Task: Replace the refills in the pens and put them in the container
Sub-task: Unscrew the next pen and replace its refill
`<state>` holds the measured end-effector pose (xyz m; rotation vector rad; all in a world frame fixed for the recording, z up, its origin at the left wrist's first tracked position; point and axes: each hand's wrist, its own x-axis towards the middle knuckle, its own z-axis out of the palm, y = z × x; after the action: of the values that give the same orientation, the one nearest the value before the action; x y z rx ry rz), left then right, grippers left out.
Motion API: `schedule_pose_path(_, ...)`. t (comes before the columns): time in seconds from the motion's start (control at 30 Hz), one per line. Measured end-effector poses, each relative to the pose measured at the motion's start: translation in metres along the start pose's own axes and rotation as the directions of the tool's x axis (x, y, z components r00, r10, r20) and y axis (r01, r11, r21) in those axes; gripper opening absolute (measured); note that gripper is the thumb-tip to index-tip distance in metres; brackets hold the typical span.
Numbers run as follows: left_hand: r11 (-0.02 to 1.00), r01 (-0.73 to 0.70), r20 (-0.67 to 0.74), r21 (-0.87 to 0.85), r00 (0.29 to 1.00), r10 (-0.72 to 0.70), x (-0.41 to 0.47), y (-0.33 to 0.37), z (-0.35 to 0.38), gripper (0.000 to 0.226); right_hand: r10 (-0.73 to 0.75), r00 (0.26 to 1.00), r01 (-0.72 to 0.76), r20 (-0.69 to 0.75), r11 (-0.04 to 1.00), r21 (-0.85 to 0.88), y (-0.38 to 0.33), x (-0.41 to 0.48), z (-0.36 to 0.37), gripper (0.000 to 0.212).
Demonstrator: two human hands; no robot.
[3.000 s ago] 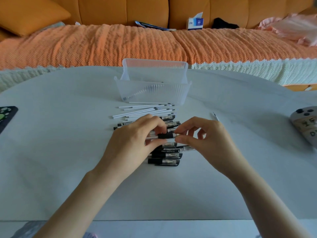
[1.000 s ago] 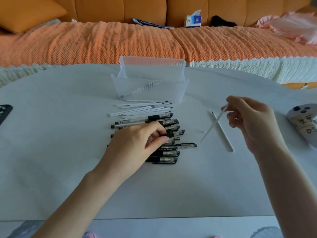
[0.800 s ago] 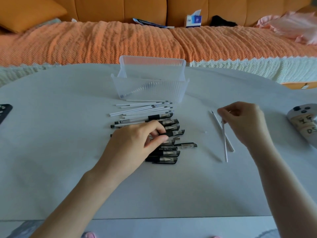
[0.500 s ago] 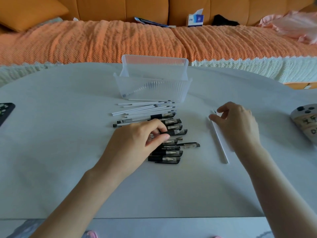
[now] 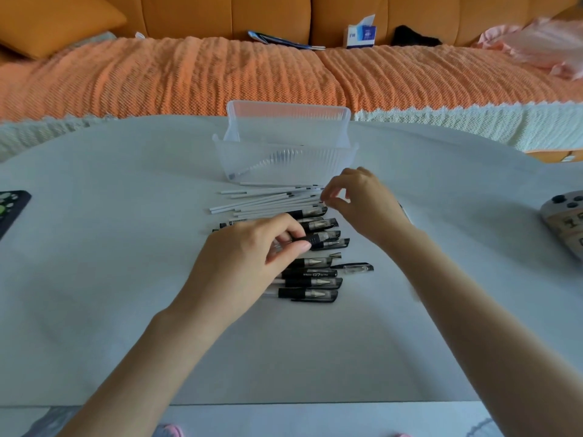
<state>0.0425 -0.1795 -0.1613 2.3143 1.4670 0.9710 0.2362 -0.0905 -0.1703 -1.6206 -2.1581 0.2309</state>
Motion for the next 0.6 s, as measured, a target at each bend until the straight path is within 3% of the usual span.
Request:
schedule_pose_path(0.37,0.999,0.031,0.004,0.017,1.000,-0.031,0.0000,-0.0031,-0.0013,0.020,0.068,0.993,-0.075,0.097,0.995,0.069,-0.0006,0.0053,-0.0015,0.008)
schedule_pose_path(0.6,0.998,0.055,-0.009,0.015,0.998,-0.055,-0.0010,-0.0060,-0.0027,0.022,0.095,0.993,-0.101,0.076,0.991,0.084,0.0027,0.0004,0.0008,0.007)
